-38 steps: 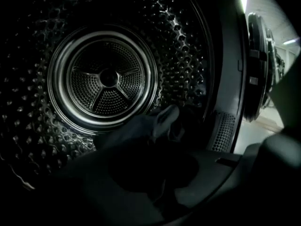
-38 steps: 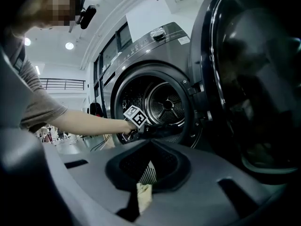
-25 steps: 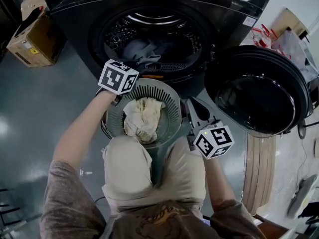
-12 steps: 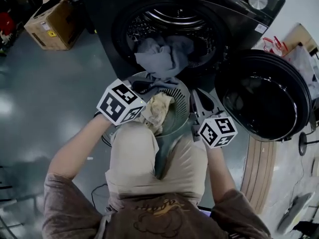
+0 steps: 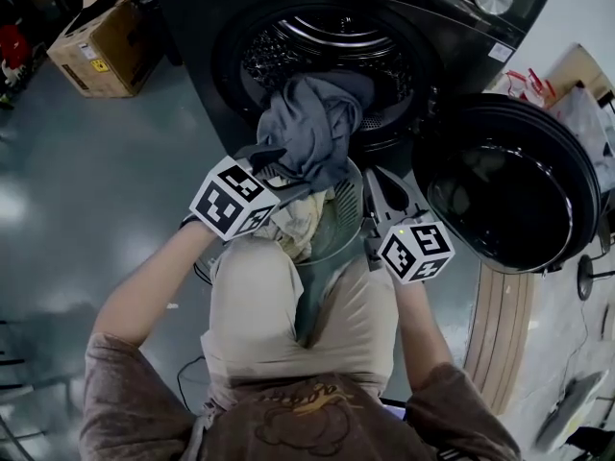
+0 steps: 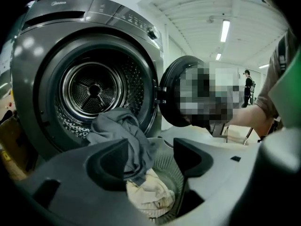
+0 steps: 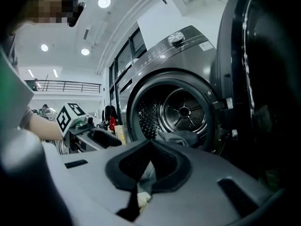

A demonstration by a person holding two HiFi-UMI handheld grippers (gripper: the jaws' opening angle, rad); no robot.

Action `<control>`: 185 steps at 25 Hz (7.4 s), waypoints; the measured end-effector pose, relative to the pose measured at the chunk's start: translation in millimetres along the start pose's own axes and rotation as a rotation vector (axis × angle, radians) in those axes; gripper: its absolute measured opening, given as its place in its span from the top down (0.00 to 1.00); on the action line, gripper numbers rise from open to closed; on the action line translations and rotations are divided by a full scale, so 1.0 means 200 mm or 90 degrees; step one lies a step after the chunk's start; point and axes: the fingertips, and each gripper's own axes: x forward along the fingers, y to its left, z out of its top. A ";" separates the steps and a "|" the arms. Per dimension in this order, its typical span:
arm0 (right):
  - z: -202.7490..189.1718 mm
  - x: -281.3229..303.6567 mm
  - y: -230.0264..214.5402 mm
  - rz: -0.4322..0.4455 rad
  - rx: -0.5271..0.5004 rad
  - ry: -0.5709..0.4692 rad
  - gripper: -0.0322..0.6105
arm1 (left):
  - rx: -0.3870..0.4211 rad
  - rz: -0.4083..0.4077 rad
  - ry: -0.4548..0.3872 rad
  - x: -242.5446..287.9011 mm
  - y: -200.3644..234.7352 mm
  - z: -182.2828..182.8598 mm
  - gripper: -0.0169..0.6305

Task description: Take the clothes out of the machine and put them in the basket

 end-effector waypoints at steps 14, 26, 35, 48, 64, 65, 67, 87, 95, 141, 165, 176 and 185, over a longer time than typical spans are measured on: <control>-0.03 -0.05 -0.08 -0.041 -0.002 0.014 0.95 | 0.005 0.137 -0.039 0.67 0.70 0.23 0.32; -0.08 -0.06 -0.17 -0.071 -0.001 0.041 0.95 | -0.039 0.058 0.133 1.04 0.85 0.04 0.38; -0.09 -0.04 -0.12 -0.064 -0.002 0.037 0.95 | 0.026 0.073 0.133 0.99 0.73 0.07 0.83; -0.05 -0.08 -0.13 -0.059 0.007 0.016 0.95 | 0.042 -0.044 0.091 0.51 0.31 0.04 0.87; -0.12 0.07 -0.08 -0.019 0.023 0.028 0.95 | -0.003 -0.103 0.092 0.07 -0.07 -0.21 0.85; -0.12 0.08 -0.07 -0.018 0.022 0.028 0.95 | -0.002 -0.091 0.094 0.08 -0.06 -0.23 0.83; -0.12 0.07 -0.07 -0.017 0.020 0.027 0.95 | -0.005 -0.072 0.093 0.10 -0.03 -0.26 0.71; -0.08 0.00 -0.17 -0.068 0.027 0.013 0.95 | -0.089 0.041 -0.039 0.75 0.66 0.23 0.21; -0.06 -0.04 -0.23 -0.101 0.039 0.002 0.95 | -0.119 0.067 0.082 1.10 0.80 0.05 0.16; 0.03 -0.06 -0.07 -0.036 0.020 -0.019 0.95 | -0.040 -0.050 0.085 -0.03 -0.05 -0.06 0.65; -0.01 -0.21 -0.22 -0.099 0.018 -0.006 0.95 | -0.048 0.140 0.058 0.84 0.53 -0.05 0.29; -0.02 -0.25 -0.28 -0.122 0.007 0.009 0.95 | 0.001 0.188 0.114 1.00 0.52 -0.12 0.74; -0.04 -0.21 -0.27 -0.098 -0.003 0.020 0.95 | -0.062 0.023 0.072 0.66 0.27 -0.09 0.89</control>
